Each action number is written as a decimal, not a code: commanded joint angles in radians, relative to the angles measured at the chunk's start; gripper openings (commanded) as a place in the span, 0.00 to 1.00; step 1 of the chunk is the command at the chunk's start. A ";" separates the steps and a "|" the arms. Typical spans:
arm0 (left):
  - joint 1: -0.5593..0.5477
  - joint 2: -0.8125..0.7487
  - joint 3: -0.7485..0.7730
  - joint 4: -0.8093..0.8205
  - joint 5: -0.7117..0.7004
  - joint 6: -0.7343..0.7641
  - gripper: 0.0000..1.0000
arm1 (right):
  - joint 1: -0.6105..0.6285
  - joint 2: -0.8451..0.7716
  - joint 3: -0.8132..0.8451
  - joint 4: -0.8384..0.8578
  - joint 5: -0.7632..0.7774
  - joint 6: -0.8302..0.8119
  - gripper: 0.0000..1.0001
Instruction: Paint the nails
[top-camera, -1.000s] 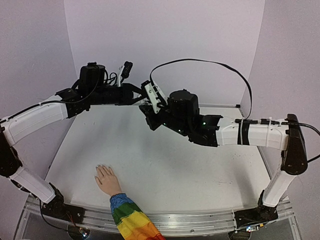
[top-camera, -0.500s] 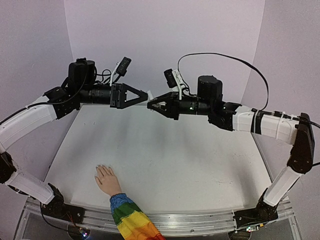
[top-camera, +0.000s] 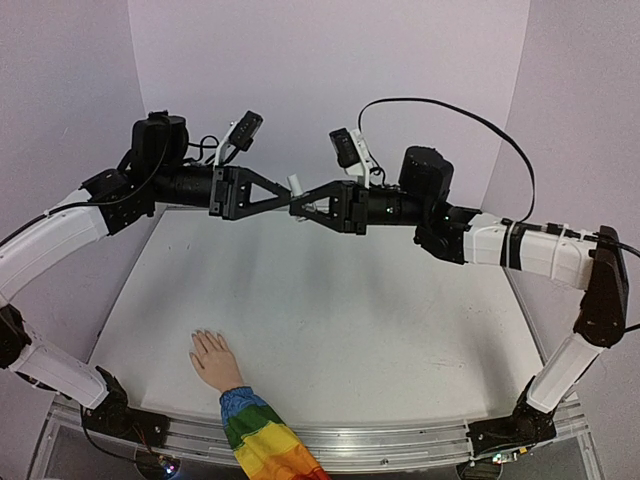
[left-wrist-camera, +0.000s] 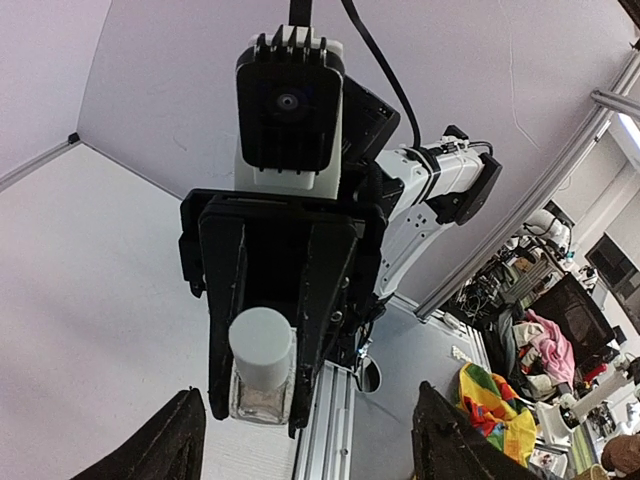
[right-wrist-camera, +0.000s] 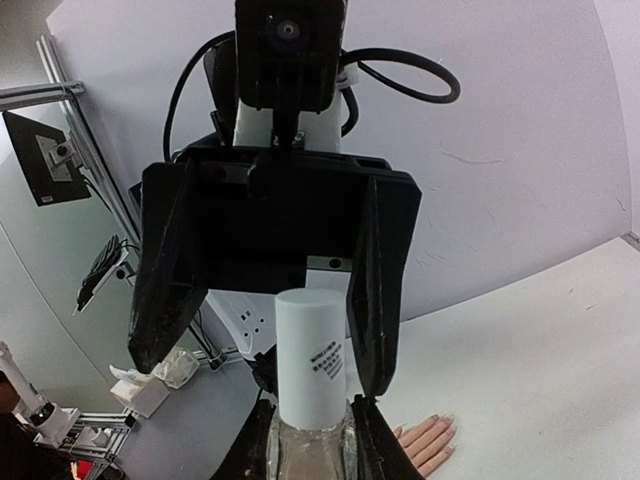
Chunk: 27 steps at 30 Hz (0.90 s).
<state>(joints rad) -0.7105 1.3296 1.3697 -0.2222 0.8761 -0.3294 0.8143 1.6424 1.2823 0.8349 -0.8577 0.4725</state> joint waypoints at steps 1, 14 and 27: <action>-0.009 -0.016 0.073 -0.042 -0.066 0.038 0.72 | 0.007 -0.016 0.004 0.134 -0.050 0.030 0.00; -0.048 0.030 0.065 0.023 -0.082 -0.013 0.36 | 0.006 0.036 0.045 0.133 -0.140 0.052 0.00; -0.057 0.070 0.080 -0.023 -0.202 0.026 0.02 | 0.016 0.000 0.021 -0.056 0.137 -0.172 0.00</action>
<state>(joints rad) -0.7490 1.3823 1.4063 -0.2466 0.7433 -0.3161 0.8104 1.6855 1.2835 0.8562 -0.9306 0.4774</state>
